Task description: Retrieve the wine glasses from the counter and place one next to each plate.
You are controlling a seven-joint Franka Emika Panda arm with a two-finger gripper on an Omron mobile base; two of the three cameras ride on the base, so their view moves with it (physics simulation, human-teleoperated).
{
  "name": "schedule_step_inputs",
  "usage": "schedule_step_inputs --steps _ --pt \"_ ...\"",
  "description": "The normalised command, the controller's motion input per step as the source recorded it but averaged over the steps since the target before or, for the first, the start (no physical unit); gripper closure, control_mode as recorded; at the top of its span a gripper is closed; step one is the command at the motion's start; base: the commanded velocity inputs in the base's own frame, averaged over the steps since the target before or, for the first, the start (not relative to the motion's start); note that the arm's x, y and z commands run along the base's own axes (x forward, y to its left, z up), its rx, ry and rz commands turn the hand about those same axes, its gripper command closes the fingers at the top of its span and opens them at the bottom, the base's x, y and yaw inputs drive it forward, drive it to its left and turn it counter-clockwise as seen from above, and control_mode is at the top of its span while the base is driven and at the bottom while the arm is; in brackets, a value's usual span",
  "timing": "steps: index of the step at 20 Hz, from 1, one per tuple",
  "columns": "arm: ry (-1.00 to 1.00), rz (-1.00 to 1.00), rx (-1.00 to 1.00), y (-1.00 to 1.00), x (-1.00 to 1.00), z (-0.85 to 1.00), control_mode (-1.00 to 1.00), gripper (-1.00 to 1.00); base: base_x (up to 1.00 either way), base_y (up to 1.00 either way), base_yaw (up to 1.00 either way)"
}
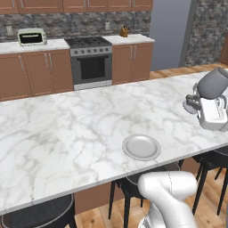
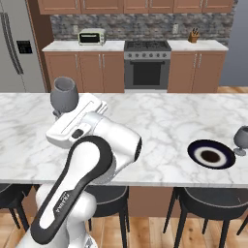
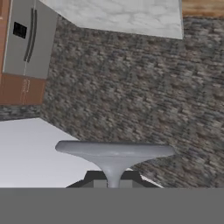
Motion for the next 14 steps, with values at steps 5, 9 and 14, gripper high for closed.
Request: schedule_step_inputs --steps 5,9,14 --pt "-0.03 0.0 -0.09 -0.21 0.77 -0.48 -1.0 1.0 0.0 0.0 0.0" --pt "0.03 0.0 -0.09 -0.28 0.82 -0.64 -1.0 1.0 0.0 0.0 0.0" --pt "0.09 0.0 -0.13 -0.21 0.67 -0.66 -1.0 1.0 0.0 0.0 0.0"
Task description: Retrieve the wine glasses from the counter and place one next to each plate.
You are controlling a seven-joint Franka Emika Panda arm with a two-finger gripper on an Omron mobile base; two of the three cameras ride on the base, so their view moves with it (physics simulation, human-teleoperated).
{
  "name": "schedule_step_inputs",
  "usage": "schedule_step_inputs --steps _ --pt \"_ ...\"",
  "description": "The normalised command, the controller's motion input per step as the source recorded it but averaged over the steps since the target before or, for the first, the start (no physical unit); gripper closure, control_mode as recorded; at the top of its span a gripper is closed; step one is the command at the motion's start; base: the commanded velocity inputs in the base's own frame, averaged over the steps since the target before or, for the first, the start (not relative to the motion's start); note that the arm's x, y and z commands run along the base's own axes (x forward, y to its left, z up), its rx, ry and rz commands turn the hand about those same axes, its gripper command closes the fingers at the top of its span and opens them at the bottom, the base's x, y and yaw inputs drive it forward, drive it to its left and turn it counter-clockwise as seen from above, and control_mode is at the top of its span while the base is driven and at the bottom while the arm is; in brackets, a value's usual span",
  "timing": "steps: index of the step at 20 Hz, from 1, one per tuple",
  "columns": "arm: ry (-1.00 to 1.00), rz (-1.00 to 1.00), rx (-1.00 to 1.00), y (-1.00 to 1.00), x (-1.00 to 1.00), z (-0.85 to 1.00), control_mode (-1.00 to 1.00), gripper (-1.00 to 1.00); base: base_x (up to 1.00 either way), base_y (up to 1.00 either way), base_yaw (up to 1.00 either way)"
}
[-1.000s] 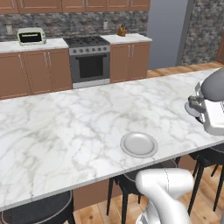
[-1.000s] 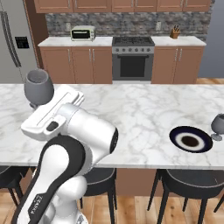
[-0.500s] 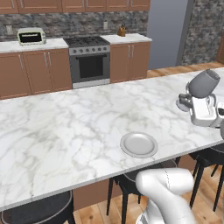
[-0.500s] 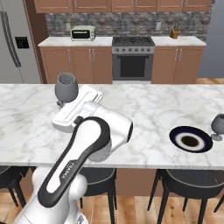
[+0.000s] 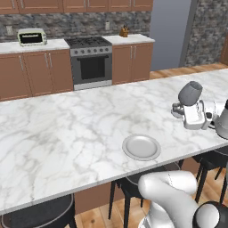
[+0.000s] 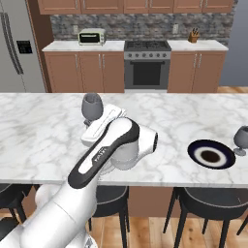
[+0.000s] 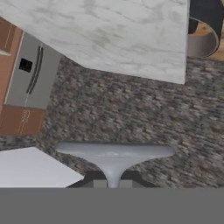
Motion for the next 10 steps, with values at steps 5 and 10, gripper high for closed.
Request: schedule_step_inputs --steps 5,10 --pt "0.04 0.0 -0.1 -0.26 0.42 -0.47 -1.0 1.0 0.0 0.0 0.0" --pt "0.01 0.0 -0.03 -0.19 0.03 -0.33 -1.0 1.0 0.0 0.0 0.0"
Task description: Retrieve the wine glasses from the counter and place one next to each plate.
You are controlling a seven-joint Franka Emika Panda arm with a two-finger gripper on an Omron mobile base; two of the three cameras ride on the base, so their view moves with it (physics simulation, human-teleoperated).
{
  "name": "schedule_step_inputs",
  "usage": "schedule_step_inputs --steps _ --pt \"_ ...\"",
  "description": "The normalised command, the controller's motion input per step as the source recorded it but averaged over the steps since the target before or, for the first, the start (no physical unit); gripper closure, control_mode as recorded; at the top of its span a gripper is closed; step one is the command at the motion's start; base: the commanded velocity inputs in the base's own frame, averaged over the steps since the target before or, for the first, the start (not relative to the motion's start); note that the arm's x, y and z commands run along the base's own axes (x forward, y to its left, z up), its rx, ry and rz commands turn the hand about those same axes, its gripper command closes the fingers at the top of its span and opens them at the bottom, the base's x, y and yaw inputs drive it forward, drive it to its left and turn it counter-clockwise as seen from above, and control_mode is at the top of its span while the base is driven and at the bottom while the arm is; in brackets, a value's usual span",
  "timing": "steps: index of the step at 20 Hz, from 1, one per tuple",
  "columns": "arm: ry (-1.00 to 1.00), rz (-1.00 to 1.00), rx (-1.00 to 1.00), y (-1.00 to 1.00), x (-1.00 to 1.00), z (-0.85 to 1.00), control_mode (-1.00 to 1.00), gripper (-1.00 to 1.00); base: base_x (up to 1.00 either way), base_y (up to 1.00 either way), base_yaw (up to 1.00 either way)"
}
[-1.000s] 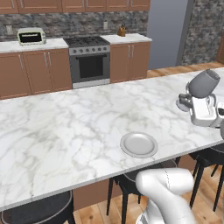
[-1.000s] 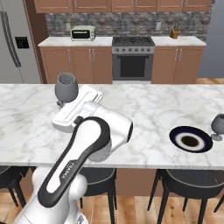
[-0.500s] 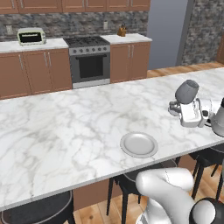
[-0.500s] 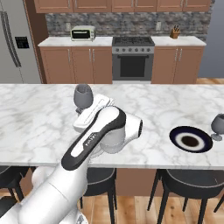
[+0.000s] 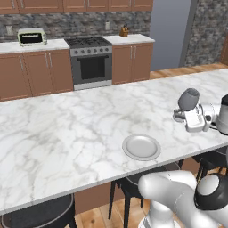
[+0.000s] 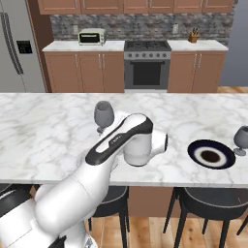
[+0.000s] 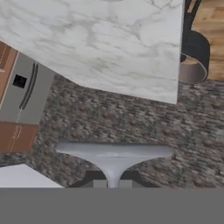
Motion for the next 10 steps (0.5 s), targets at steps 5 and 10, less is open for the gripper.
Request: schedule_step_inputs --steps 5,10 --pt "0.0 0.0 -0.05 -0.09 0.12 -0.46 -1.0 1.0 0.0 0.0 0.0" --pt "0.05 0.0 -0.05 -0.01 0.29 -0.39 -1.0 1.0 0.0 0.0 0.0"
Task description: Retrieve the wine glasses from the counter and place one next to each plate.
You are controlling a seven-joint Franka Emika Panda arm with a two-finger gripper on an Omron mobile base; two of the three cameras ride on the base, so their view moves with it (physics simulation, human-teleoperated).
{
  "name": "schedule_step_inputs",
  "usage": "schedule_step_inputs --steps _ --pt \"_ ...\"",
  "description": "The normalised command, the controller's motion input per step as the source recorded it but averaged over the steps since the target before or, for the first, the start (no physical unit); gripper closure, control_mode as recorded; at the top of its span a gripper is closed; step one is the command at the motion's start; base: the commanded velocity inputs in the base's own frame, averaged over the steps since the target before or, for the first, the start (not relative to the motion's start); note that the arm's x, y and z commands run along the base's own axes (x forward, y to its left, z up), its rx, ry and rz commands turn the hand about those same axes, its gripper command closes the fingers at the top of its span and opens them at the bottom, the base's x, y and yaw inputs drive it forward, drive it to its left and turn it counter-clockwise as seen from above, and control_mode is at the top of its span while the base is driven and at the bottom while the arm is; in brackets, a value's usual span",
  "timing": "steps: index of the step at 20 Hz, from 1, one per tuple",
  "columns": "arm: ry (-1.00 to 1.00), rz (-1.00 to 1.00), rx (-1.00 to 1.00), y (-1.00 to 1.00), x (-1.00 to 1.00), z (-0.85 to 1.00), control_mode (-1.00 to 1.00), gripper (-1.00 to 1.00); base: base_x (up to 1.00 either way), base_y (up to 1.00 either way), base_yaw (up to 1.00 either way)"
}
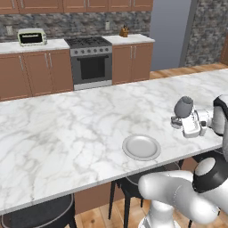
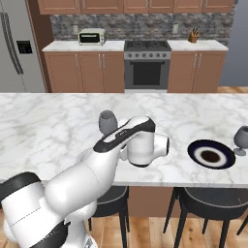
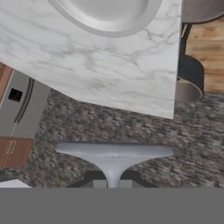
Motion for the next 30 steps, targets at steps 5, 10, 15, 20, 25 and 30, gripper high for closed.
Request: schedule_step_inputs --steps 5,10,15,20,25,30 --pt "0.08 0.0 -0.06 0.0 0.32 -0.33 -1.0 1.0 0.0 0.0 0.0" --pt "0.04 0.0 -0.02 -0.05 0.17 -0.28 -1.0 1.0 0.0 0.0 0.0" --pt "0.0 0.0 0.0 -0.04 0.1 -0.32 -1.0 1.0 0.0 0.0 0.0" --pt "0.0 0.0 0.0 -0.04 0.2 -0.36 -1.0 1.0 0.0 0.0 0.0" --pt "0.0 0.0 0.0 -0.17 0.24 -0.32 -1.0 1.0 0.0 0.0 0.0" --pt "0.01 0.0 0.0 -0.21 0.14 -0.32 -1.0 1.0 0.0 0.0 0.0"
